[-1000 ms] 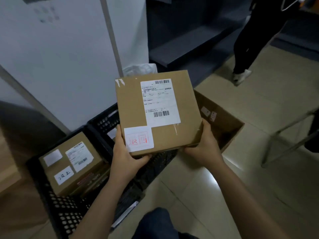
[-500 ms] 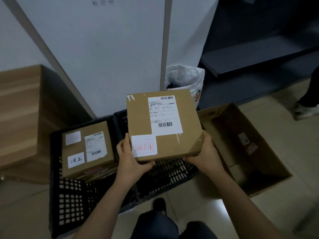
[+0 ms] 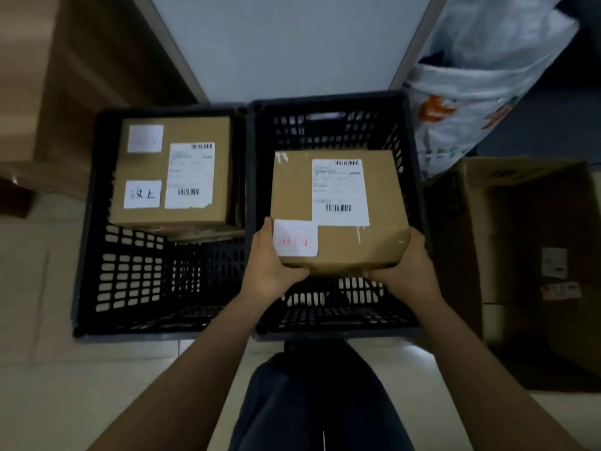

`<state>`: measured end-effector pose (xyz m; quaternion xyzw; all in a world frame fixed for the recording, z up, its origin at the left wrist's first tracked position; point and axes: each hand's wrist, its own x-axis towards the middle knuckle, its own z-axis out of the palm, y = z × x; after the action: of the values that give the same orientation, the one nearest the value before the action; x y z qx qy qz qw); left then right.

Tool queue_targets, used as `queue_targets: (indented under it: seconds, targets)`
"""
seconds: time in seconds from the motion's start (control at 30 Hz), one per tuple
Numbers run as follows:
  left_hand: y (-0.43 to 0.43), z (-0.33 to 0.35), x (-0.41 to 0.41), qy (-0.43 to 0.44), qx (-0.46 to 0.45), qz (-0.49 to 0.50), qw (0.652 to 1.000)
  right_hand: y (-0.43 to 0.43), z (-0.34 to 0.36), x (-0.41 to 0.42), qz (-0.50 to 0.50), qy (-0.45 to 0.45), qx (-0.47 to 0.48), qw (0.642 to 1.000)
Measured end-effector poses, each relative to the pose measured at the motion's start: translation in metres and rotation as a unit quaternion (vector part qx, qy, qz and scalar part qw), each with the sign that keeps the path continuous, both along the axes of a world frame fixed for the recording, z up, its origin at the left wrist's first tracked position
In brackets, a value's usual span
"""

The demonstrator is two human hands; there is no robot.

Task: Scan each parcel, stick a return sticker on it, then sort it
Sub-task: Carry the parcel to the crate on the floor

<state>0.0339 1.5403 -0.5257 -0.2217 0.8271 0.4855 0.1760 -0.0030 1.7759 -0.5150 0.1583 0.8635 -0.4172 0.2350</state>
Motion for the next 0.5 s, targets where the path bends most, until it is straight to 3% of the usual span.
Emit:
queue_targets:
  seconds: [0.5]
  targets:
    - [0.01, -0.129, -0.066, -0.021, -0.068, 0.02, 0.997, -0.012, -0.14, -0.078, 0.04, 0.004, 0.037, 0.999]
